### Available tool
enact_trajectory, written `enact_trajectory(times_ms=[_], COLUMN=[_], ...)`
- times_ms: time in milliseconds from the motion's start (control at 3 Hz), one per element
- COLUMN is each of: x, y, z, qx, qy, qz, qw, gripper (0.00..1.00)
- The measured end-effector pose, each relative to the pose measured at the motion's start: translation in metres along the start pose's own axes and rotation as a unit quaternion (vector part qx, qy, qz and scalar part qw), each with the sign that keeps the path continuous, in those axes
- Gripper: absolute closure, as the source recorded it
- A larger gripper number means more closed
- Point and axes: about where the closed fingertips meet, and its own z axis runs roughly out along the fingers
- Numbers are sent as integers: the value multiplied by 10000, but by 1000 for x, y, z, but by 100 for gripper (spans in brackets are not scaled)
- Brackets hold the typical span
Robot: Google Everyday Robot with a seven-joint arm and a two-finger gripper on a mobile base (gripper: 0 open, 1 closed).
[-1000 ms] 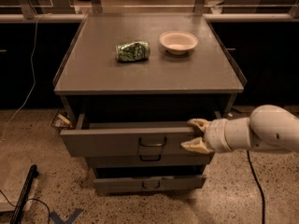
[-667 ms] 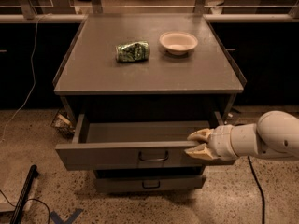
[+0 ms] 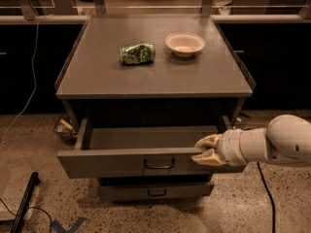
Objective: Open top drawer
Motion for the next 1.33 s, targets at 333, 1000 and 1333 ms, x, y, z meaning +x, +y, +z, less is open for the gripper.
enact_trajectory(times_ms=[333,1000,1333], x=[0,0,0], y=[0,0,0], z=[0,0,0], qx=[-1,-1,-1], qy=[0,0,0], qz=[0,0,0], qw=[10000,10000,10000], gripper=[44,1,16])
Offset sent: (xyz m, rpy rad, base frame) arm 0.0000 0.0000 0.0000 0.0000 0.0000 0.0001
